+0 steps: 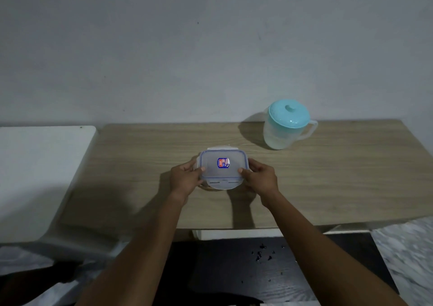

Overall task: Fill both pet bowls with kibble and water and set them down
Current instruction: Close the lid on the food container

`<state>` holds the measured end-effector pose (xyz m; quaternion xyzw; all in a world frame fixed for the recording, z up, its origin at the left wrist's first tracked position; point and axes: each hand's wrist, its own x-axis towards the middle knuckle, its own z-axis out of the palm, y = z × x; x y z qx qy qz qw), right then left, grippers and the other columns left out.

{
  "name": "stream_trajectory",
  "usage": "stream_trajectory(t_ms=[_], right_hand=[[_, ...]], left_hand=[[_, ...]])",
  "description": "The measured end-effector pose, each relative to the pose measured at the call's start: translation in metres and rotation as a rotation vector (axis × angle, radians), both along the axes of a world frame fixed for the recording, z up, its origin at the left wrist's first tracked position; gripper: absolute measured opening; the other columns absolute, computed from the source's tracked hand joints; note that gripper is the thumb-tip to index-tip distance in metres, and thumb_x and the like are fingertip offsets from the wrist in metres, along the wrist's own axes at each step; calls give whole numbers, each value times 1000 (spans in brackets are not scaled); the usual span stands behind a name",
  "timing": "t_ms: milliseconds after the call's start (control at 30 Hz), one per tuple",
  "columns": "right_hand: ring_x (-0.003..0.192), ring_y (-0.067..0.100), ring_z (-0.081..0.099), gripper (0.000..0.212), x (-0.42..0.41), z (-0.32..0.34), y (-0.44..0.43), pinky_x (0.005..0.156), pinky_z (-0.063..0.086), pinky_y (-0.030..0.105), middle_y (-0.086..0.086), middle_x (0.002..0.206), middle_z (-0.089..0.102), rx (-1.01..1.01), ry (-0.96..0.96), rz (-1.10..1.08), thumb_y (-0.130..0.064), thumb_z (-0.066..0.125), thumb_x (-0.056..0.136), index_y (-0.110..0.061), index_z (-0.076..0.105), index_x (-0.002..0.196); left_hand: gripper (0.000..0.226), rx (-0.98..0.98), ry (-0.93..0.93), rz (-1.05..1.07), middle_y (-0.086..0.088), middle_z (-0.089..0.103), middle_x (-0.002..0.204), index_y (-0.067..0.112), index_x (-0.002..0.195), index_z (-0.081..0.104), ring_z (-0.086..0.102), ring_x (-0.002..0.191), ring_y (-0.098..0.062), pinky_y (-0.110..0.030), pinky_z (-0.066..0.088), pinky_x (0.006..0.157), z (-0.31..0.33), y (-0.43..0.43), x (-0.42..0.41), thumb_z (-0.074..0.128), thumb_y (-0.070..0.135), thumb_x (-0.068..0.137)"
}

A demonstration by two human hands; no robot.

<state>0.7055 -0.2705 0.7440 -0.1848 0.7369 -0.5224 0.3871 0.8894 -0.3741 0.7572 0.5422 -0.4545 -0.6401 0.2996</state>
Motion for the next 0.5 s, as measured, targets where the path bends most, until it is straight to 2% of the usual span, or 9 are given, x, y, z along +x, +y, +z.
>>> stream_trajectory(t_ms=[167, 267, 400, 500], right_hand=[[83, 18, 72, 46, -9, 3, -8, 58, 61, 36, -4, 114, 76, 76, 116, 64, -25, 83, 83, -26, 72, 128], [81, 18, 73, 44, -12, 0, -8, 66, 65, 41, 3, 107, 79, 70, 63, 64, -17, 84, 82, -20, 75, 125], [93, 23, 77, 49, -10, -10, -2, 78, 65, 49, -1, 107, 80, 23, -28, 33, -13, 88, 75, -21, 76, 122], [77, 16, 75, 41, -7, -9, 0, 80, 65, 48, -3, 94, 82, 5, -40, -28, -18, 90, 73, -20, 80, 114]], left_hand=[[53, 4, 38, 0, -14, 64, 129, 3, 134, 57, 66, 108, -27, -17, 58, 61, -3, 0, 1, 73, 2, 84], [54, 9, 52, -8, -13, 62, 132, 4, 135, 56, 66, 110, -27, -19, 59, 63, -2, 0, 2, 74, 3, 84], [55, 57, 106, -2, -13, 65, 127, 3, 136, 56, 67, 109, -27, -21, 60, 69, -1, 1, 6, 73, 1, 84], [54, 79, 144, 19, -14, 67, 124, 3, 135, 57, 67, 107, -29, -22, 60, 68, 2, 3, 5, 73, 1, 83]])
